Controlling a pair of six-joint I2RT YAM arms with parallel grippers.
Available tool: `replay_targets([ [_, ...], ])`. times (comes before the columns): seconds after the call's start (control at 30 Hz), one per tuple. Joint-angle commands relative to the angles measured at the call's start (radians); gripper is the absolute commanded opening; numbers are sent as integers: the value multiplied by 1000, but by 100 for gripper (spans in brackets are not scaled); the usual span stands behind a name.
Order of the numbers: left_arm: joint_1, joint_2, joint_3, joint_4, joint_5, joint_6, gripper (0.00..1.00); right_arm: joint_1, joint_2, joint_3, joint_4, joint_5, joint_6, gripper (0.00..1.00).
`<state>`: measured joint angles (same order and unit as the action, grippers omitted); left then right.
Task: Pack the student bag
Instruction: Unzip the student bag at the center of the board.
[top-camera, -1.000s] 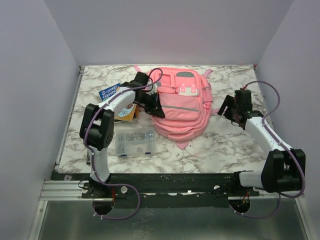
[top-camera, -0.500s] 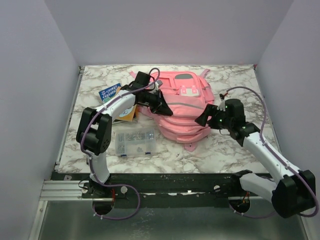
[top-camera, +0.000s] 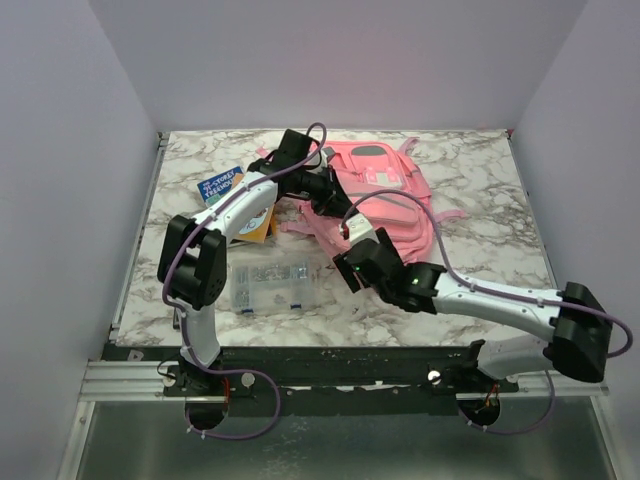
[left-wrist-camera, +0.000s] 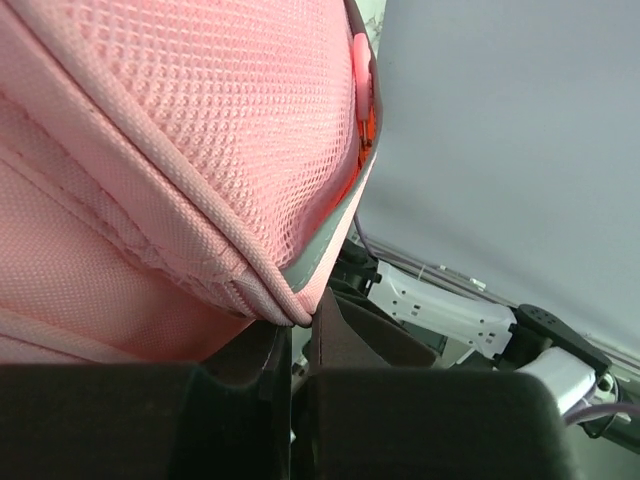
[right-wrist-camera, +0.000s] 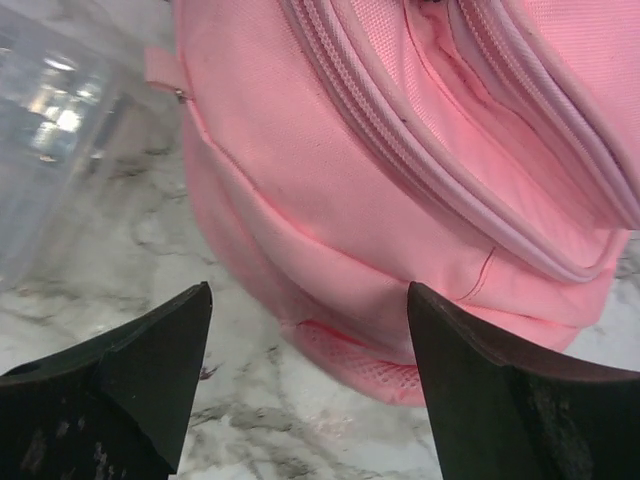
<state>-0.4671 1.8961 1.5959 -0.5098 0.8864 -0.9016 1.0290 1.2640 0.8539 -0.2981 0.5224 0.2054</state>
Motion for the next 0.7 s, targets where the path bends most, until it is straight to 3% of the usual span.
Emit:
replay_targets([
  [0.0, -5, -30, 13, 57, 92, 40, 0, 39, 120, 51, -16, 351, -125, 83],
  [0.23, -11, -53, -9, 50, 99, 55, 0, 38, 225, 27, 110, 568, -115, 83],
  [0.3, -10, -59, -7, 47, 92, 63, 0, 37, 233, 8, 151, 582, -103, 67],
  [0.33, -11, -64, -6, 43, 83, 72, 0, 37, 231, 6, 154, 573, -85, 51],
  [0.37, -11, -67, -3, 38, 72, 88, 0, 36, 221, 2, 154, 564, -67, 29],
  [0.47, -11, -71, 21, -9, 33, 165, 0, 36, 181, 1, 105, 544, 9, 3],
  [0.57, -7, -71, 47, -53, -12, 224, 3, 34, 104, -20, 73, 493, 41, 0],
  [0.67, -1, -73, 60, -72, -31, 270, 26, 12, 5, -39, 38, 403, 71, 0],
])
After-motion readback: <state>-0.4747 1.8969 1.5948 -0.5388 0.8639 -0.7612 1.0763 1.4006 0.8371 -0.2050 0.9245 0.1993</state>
